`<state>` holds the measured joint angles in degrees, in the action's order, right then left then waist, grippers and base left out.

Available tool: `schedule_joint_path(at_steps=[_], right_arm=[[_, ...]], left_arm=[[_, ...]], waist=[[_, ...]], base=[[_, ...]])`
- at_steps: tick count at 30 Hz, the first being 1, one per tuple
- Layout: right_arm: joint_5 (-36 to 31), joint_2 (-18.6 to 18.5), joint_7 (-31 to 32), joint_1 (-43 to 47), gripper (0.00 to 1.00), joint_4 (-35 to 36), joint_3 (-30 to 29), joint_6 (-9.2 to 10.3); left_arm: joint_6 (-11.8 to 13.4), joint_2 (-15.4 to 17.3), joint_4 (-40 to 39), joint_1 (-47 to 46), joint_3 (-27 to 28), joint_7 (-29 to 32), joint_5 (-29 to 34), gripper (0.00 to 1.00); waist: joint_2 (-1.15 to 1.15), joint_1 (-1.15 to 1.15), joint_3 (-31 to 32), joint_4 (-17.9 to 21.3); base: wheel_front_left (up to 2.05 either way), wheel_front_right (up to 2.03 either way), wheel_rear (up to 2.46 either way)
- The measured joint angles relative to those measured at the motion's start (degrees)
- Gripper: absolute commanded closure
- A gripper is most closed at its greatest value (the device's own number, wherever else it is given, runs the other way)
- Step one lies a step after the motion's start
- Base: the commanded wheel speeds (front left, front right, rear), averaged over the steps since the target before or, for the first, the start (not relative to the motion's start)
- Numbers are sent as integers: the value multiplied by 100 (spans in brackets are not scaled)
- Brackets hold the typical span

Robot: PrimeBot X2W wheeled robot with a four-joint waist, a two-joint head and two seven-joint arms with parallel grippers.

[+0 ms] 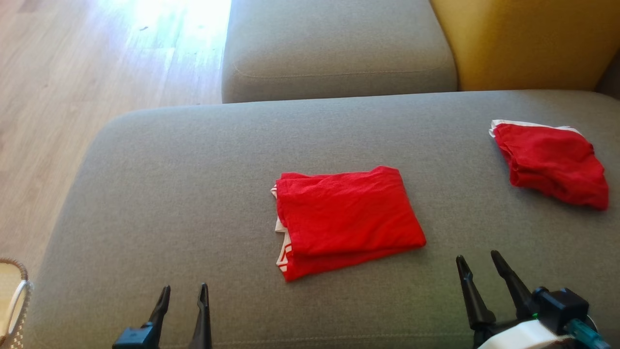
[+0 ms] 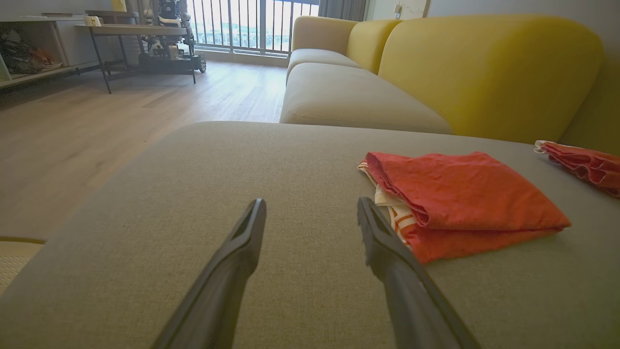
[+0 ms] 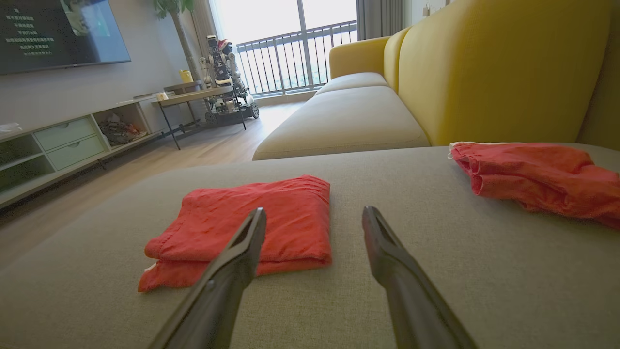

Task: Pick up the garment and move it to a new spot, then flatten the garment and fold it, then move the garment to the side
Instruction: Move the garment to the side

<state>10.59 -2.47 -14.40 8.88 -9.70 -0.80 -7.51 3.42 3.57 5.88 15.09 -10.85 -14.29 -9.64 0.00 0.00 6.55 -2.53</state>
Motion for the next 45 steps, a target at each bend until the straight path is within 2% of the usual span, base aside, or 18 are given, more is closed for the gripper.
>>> schedule_joint_path(at_steps=[5,11,14,19,23,29,35,40,41,43,44,45], right_arm=[[41,1,0,-70,0,-314,-66,0],[326,7,0,-839,0,-1477,-464,0],[937,-2,15,-1458,0,-2377,-508,0],[1702,-26,452,-2318,0,-3560,-584,0],[2019,-333,684,-2819,0,-4155,-626,0],[2601,-653,1095,-3279,0,-4653,-586,0],[2704,-1070,1376,-3609,0,-5011,-322,0],[2775,-1106,1591,-3747,0,-5186,-58,0],[2791,-1106,1625,-3788,4,-5182,-1,0],[2833,-1106,1702,-3854,25,-5177,134,0],[2840,-1106,1711,-3874,49,-5177,192,0],[2841,-1107,1720,-3881,65,-5177,259,0]], left_arm=[[-47,-5,93,0,-23,0,86,0],[-99,-10,156,-3,-183,0,209,0],[-99,-13,216,-5,-258,0,209,0],[-148,-13,307,-13,-428,0,98,0],[-146,-14,347,-52,-535,0,98,0],[-144,-16,356,-197,-628,0,99,0],[-125,-21,331,-398,-751,0,99,0],[-82,-22,324,-508,-870,0,81,0],[-81,-22,324,-519,-880,0,80,0],[-64,-23,327,-536,-894,0,46,0],[-46,-23,330,-551,-901,0,18,0],[-37,-23,332,-575,-910,0,-2,0]], waist=[[0,0,-20,-141],[0,0,-98,-425],[0,0,-163,-626],[0,0,-274,-985],[0,0,-372,-1255],[0,1,-576,-1541],[0,1,-851,-1708],[0,1,-1029,-1748],[0,1,-1050,-1742],[0,1,-1081,-1716],[0,1,-1093,-1702],[0,1,-1105,-1689]], base=[[0,0,0],[0,0,0],[0,0,0],[0,0,0],[0,0,0],[0,0,0],[0,0,0],[0,0,0],[0,0,0],[0,0,0],[0,0,0],[0,0,0]])
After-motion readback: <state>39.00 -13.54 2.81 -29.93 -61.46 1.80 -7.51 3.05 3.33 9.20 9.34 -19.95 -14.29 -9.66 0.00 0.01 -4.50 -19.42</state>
